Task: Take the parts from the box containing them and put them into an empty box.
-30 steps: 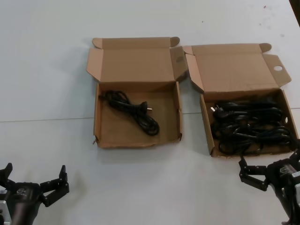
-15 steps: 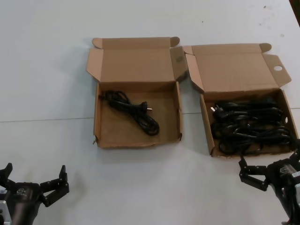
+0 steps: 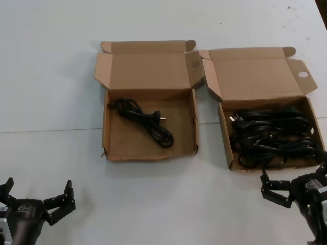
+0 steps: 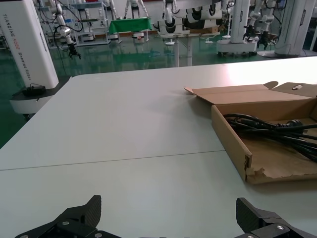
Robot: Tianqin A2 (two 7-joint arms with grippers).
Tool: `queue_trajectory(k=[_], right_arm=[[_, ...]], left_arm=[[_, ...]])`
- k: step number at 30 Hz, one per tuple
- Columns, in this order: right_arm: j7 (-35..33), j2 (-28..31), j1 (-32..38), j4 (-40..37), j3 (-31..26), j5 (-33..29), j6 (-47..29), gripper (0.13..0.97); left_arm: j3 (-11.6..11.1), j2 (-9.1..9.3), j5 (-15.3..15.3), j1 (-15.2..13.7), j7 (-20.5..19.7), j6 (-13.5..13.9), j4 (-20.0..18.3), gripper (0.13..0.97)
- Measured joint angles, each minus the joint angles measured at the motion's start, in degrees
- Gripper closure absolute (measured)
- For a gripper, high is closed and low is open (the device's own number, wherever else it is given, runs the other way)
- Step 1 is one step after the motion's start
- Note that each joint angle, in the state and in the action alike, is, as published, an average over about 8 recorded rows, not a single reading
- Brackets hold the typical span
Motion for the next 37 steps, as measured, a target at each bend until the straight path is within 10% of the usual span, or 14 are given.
queue_trajectory(k=[37], right_arm=[[0.0, 0.0, 0.0, 0.0, 0.0, 0.0, 0.0, 0.129]], left_arm=[[0.0, 0.0, 0.0, 0.0, 0.0, 0.0, 0.0, 0.132]])
